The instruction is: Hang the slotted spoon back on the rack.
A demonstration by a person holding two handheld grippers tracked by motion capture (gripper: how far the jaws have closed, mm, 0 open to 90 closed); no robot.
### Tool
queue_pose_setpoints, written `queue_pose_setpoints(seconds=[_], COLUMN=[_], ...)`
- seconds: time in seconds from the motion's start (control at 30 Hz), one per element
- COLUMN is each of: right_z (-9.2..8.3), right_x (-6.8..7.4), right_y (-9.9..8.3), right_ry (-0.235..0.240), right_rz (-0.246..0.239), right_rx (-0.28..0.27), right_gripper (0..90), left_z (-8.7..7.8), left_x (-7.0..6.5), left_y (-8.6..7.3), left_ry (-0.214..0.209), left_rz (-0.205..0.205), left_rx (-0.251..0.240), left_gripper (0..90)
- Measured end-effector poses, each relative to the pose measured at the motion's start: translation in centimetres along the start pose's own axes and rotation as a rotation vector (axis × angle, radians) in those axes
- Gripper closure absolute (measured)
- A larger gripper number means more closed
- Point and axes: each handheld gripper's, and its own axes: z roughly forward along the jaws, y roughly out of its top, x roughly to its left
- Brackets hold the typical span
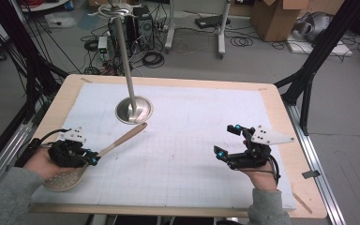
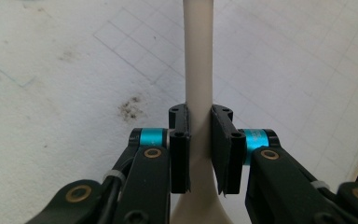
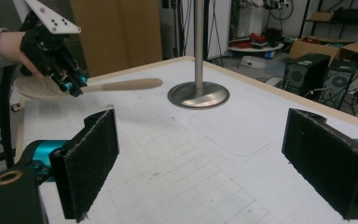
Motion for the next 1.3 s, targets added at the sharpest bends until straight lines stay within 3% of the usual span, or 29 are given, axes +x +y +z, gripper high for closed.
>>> queue_pose_setpoints(seconds=[0.23,0.33,0.47,0.93,1.3], right_z=[-0.1,-0.1,-0.1,0.2,0.5], right_x=[-0.3,-0.5,-0.6,-0.9,-1.2], right_y=[0.0,0.0,-0.1,-0.2,-0.2], right_ry=[-0.002,-0.002,-0.002,0.005,0.007], right_rz=[0.010,0.007,0.015,0.027,0.040], right_rx=[-0.004,-0.014,-0.014,-0.008,-0.005], right_gripper=[9.8,9.8,9.8,9.8,9.8], left_z=[-1.1,-1.7,-2.2,-4.8,-6.3], left_x=[1.4,1.8,2.4,4.1,5.4], left_y=[1.0,1.3,1.7,2.8,3.6], left_ry=[-0.002,0.005,0.013,0.030,0.051], left_rz=[-0.030,-0.012,-0.024,-0.099,-0.130], left_rx=[-0.056,-0.083,-0.101,-0.179,-0.203], left_gripper=[77.9,77.9,77.9,77.9,77.9])
